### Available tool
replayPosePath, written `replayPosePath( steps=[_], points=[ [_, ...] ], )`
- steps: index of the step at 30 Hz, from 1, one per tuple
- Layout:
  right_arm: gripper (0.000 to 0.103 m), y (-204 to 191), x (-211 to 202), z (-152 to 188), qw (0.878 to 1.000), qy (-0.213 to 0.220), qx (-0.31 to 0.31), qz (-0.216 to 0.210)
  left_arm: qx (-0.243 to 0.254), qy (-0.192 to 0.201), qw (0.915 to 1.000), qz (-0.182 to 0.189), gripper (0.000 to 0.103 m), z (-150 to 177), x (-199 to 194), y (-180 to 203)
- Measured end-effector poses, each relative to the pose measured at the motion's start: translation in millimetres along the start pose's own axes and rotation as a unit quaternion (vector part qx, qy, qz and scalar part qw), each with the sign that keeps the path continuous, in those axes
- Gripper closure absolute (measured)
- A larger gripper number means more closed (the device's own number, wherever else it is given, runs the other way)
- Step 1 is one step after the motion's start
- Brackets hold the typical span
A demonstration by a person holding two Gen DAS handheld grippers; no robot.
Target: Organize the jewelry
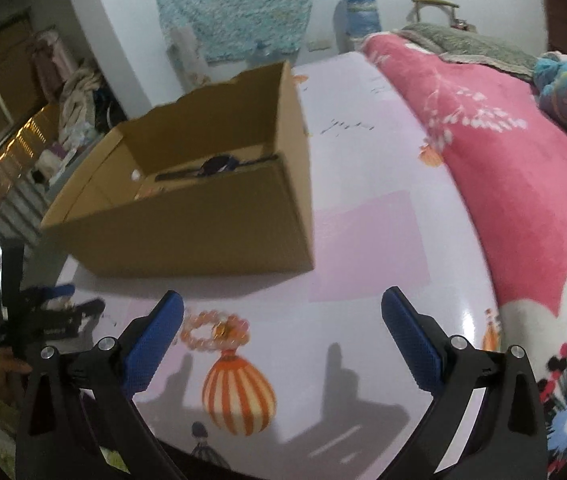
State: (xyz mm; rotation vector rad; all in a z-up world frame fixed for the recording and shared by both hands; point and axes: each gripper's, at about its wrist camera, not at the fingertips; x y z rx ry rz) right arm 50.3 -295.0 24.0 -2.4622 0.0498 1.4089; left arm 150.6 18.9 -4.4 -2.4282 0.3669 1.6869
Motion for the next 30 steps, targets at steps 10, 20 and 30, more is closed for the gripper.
replayPosePath(
  steps=[10,20,30],
  points=[
    [0.039,-14,34,7,0.997,-0.07,0.0,-0.015,0.036,0.057,0.9935,0.091,0.015,8,-18,28],
    [0.076,-29,46,4,0.994,-0.11,-0.002,0.013,0.116,0.06,0.9831,0.129,0.044,11,-13,68],
    [0.093,-30,45,3,0.992,-0.12,0.026,0.004,0.155,0.071,0.9753,0.14,0.052,18,-13,93]
  ],
)
Point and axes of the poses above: each gripper's, at about its wrist camera, not at the fingertips, and x roughly the way its jaws point, y to its right, z to its underside, and after that the axes turned 8 degrees about -y, right-handed
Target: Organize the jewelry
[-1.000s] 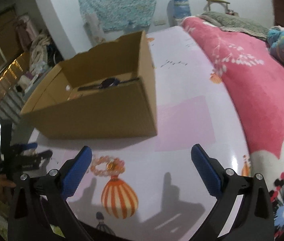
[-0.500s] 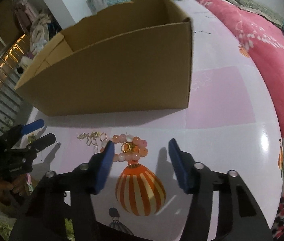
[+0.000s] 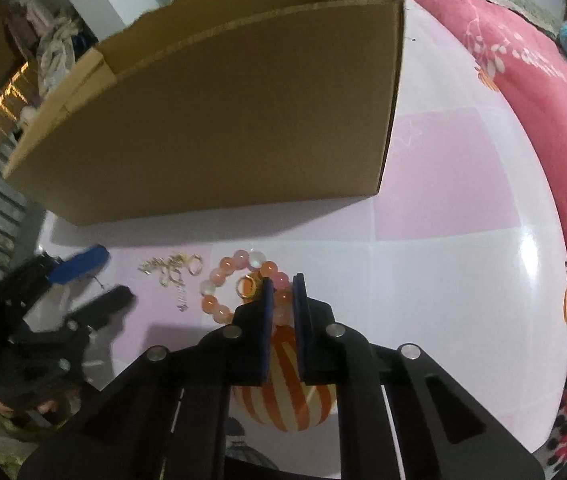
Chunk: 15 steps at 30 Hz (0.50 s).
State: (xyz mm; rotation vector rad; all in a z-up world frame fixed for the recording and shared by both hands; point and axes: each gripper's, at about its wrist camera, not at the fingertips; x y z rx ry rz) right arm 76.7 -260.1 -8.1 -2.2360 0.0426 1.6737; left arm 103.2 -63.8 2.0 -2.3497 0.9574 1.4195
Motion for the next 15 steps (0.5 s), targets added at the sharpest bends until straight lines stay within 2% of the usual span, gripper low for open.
replayPosePath(
  steps=[5,9,15],
  points=[
    [0.093,-3,-26,-1,0.998,0.027,0.014,-0.049,0.005,0.003,1.0,0.004,0.052,0,2,4],
    [0.093,-6,-52,-3,0.997,0.051,0.011,-0.064,0.004,0.003,1.0,0.006,0.052,-1,3,2],
    [0.093,12,-70,-5,0.995,0.077,0.028,-0.048,0.001,0.0,1.0,0.007,0.052,2,1,-4]
  ],
)
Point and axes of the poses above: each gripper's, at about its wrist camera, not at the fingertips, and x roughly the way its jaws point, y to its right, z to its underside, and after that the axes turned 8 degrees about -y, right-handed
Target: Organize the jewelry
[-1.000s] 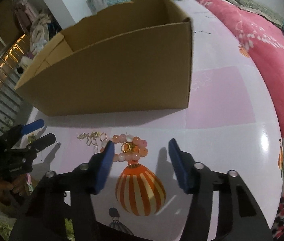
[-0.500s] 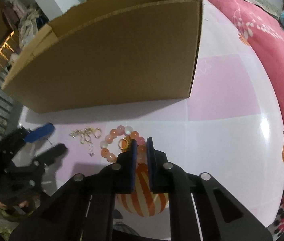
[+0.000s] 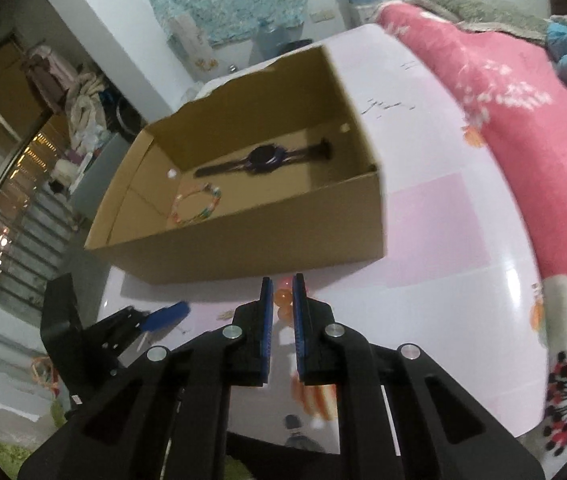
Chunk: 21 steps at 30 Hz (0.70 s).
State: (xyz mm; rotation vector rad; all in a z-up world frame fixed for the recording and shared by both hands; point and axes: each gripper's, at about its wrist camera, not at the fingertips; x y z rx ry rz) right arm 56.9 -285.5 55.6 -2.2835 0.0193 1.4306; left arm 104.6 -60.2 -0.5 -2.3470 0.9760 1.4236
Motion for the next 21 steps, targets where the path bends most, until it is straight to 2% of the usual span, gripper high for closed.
replayPosePath(
  steps=[3,6,8,10,12,18,21],
  points=[
    [0.093,14,12,-4,1.0,-0.007,0.023,0.01,0.002,-0.002,1.0,-0.004,0.052,-1,1,2],
    [0.092,41,27,-1,0.997,-0.031,0.061,0.047,0.002,-0.003,1.0,-0.006,0.052,-2,2,2],
    [0.085,55,28,3,0.994,-0.039,0.089,0.044,0.005,-0.005,0.9999,-0.011,0.052,-3,2,4],
    [0.08,55,23,6,0.995,-0.027,0.085,0.044,0.01,-0.004,0.9998,-0.014,0.055,-5,1,6],
    [0.08,47,20,6,0.997,-0.017,0.062,0.052,0.018,-0.004,0.9997,-0.017,0.058,-8,0,10],
    [0.08,23,31,14,1.0,-0.017,0.003,-0.007,0.059,-0.021,0.9974,-0.036,0.075,-18,9,22],
    [0.08,21,44,18,0.999,-0.034,0.005,-0.026,0.085,-0.034,0.9945,-0.051,0.078,-22,13,26]
  ],
)
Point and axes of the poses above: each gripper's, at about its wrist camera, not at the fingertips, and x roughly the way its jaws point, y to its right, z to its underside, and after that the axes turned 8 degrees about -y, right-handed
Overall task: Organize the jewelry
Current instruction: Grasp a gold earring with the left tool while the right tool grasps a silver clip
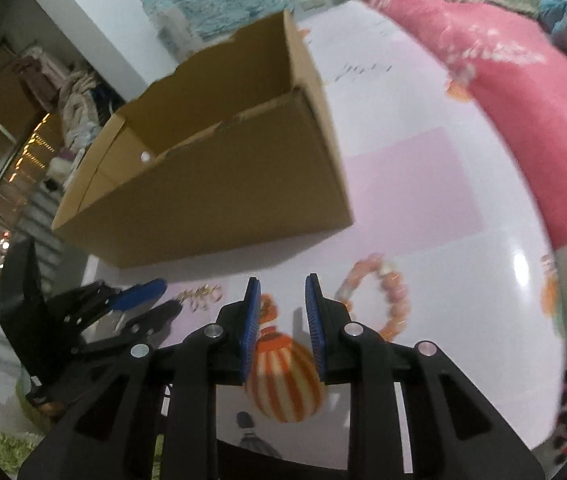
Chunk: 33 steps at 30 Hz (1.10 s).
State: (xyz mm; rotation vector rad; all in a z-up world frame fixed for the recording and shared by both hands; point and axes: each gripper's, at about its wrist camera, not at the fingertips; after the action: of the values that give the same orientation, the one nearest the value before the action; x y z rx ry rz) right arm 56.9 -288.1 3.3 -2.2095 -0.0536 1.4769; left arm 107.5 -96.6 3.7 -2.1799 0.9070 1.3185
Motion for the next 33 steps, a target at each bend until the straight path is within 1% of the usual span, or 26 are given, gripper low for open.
replayPosePath(
  steps=[3,8,10,12,13,17,21,23,27,30,33],
  points=[
    [0.08,-2,6,4,1.0,-0.008,0.001,-0.014,0.023,-0.01,0.9997,0.004,0.079,-6,1,1],
    [0.08,-5,13,4,1.0,-0.007,-0.007,-0.028,0.053,-0.02,0.9979,0.032,0.085,-18,3,-2],
    [0.08,-7,14,4,1.0,-0.004,-0.012,-0.028,0.064,-0.024,0.997,0.036,0.094,-20,3,0],
    [0.08,-7,13,6,0.999,-0.005,-0.016,-0.035,0.074,-0.027,0.9962,0.037,0.099,-20,2,2],
    [0.08,-8,15,3,0.999,-0.005,-0.018,-0.037,0.075,-0.028,0.9961,0.038,0.1,-21,2,5],
    [0.08,-15,17,6,0.998,-0.008,-0.038,-0.046,0.061,-0.03,0.9968,0.043,0.1,-19,-1,3],
    [0.08,-34,22,10,0.996,-0.016,-0.08,-0.045,0.036,-0.033,0.9979,0.043,0.1,-11,-4,-2],
    [0.08,-41,27,12,0.994,-0.022,-0.097,-0.036,0.024,-0.032,0.9982,0.045,0.1,0,-8,-9],
    [0.08,-54,42,14,0.992,-0.037,-0.119,-0.022,-0.003,-0.028,0.9979,0.059,0.101,9,-13,-14],
    [0.08,-64,47,14,0.989,-0.036,-0.145,0.008,-0.01,-0.015,0.9976,0.067,0.101,12,-21,-15],
    [0.08,-72,51,15,0.984,-0.034,-0.169,0.034,-0.024,0.003,0.9956,0.091,0.101,11,-28,-18]
  ],
)
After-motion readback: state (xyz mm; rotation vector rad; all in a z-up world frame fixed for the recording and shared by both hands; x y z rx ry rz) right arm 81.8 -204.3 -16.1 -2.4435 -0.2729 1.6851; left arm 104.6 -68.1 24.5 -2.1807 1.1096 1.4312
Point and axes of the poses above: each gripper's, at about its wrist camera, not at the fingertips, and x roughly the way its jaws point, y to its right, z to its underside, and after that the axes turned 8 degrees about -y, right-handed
